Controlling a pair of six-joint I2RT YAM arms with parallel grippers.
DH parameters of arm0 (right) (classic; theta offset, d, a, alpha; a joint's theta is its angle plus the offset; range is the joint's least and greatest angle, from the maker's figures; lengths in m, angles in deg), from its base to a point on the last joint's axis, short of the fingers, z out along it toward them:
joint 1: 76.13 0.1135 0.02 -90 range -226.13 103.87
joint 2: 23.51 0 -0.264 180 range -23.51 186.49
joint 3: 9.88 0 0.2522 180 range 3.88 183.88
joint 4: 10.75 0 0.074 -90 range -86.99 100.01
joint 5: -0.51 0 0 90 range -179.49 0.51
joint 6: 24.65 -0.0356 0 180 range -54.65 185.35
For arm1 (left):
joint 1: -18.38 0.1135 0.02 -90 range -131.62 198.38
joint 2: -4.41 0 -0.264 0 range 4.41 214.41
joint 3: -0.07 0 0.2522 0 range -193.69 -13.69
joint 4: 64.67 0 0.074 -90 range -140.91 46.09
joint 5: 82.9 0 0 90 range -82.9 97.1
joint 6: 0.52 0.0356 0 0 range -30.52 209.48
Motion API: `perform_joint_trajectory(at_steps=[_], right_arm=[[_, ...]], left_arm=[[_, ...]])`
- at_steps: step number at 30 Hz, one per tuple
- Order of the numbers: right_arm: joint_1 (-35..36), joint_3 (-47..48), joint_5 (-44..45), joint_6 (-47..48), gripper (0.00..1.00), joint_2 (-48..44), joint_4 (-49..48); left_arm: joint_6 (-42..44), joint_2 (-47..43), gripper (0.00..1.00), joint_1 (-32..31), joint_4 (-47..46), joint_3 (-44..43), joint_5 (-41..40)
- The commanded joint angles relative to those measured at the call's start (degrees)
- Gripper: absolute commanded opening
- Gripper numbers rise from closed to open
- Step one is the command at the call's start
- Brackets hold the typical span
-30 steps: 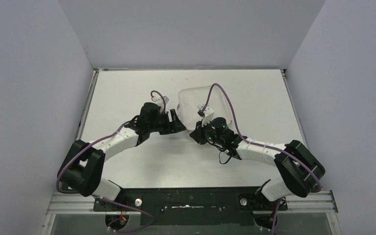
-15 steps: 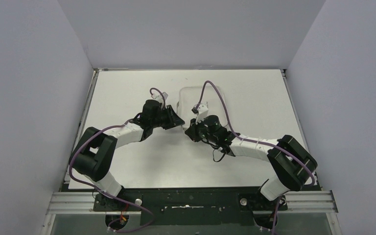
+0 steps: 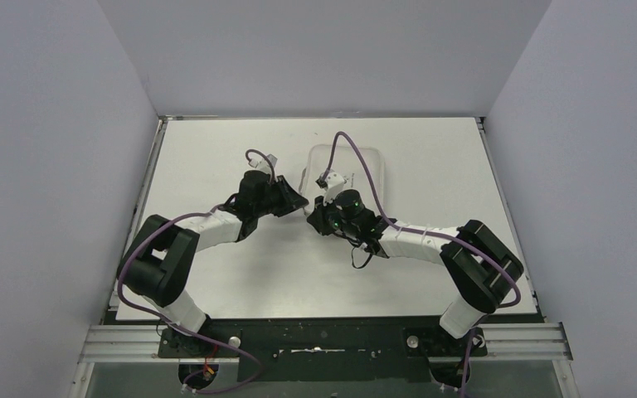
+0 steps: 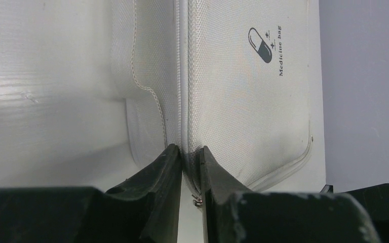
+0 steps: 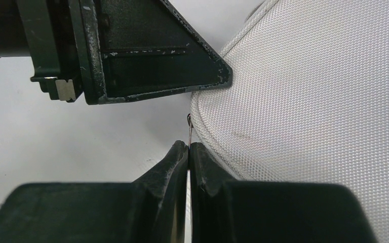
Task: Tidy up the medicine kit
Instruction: Zip the medicine box at the center of the board.
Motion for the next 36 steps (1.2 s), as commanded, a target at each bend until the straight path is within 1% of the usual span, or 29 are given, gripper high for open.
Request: perform_joint_trajectory(at_steps=[1, 4, 5, 6, 7, 8, 9, 11, 14, 16, 18, 21, 23, 24, 27, 30, 32, 36], right_arm=[[0.1, 0.4, 1.4, 0.1, 0.00, -4.1, -5.1], [-1.9, -2.7, -1.1, 0.9, 0.00, -8.5, -0.8], [-1.9, -2.5, -3.0, 1.7, 0.00, -9.4, 1.7], [-1.9, -2.1, -5.2, 1.5, 0.04, -10.3, 3.7], [-1.7, -2.2, -7.7, 0.6, 0.12, -11.2, 4.4], [-1.8, -2.7, -10.7, -1.2, 0.17, -12.4, 4.0], [-1.8, -3.3, -12.9, -3.2, 0.21, -13.4, 2.7], [-2.1, -3.6, -15.3, -7.9, 0.25, -14.9, 1.6], [-3.1, -2.9, -19.7, -10.8, 0.35, -16.4, 0.2], [-3.5, -1.8, -17.8, -10.5, 0.39, -17.4, 2.4], [-3.6, 0.1, -13.0, -6.3, 0.43, -17.9, 7.8], [-4.6, 3.1, -6.7, 4.1, 0.48, -17.1, 16.3], [-5.5, 5.1, -4.0, 10.9, 0.50, -16.1, 20.7], [-6.5, 5.9, -5.0, 14.4, 0.50, -15.1, 22.5], [-9.2, 10.8, -9.9, 25.0, 0.48, -10.2, 30.2], [-9.8, 12.9, -12.7, 32.5, 0.52, -8.0, 32.7], [-9.9, 13.0, -14.5, 36.9, 0.52, -7.1, 32.2], [-10.1, 14.7, -18.8, 42.7, 0.53, -3.5, 34.1]], left_arm=[[0.5, -3.3, 0.00, -2.2, 3.8, 2.8, 0.0], [1.7, -8.3, 0.00, -2.2, 6.2, 4.1, -2.8], [2.1, -10.5, 0.05, -2.1, 6.0, 4.8, -2.9], [2.7, -12.0, 0.19, -2.0, 6.3, 4.8, -3.0], [4.0, -13.1, 0.34, -1.6, 7.4, 4.5, -2.6], [5.9, -14.1, 0.44, -1.3, 9.4, 3.7, -1.6], [8.3, -14.9, 0.50, -1.2, 12.3, 2.3, -1.2], [12.8, -16.4, 0.56, -1.1, 18.2, -0.3, -1.2], [16.3, -19.2, 0.57, -1.4, 24.6, -1.9, -1.2], [16.2, -22.2, 0.56, -2.1, 25.3, -0.8, -1.9], [15.4, -24.9, 0.54, -3.8, 24.8, 1.2, -4.0], [16.9, -27.2, 0.50, -6.8, 21.9, 4.6, -6.3], [19.8, -27.0, 0.50, -7.5, 17.4, 7.2, -4.2], [22.2, -26.3, 0.50, -7.3, 15.2, 7.9, -2.2], [29.2, -22.7, 0.50, -7.1, 13.7, 7.9, 1.1], [28.5, -18.9, 0.47, -6.7, 8.7, 8.5, 5.0], [29.8, -16.8, 0.47, -6.6, 6.7, 9.0, 3.8], [31.5, -15.2, 0.48, -6.4, -4.0, 13.0, 6.3]])
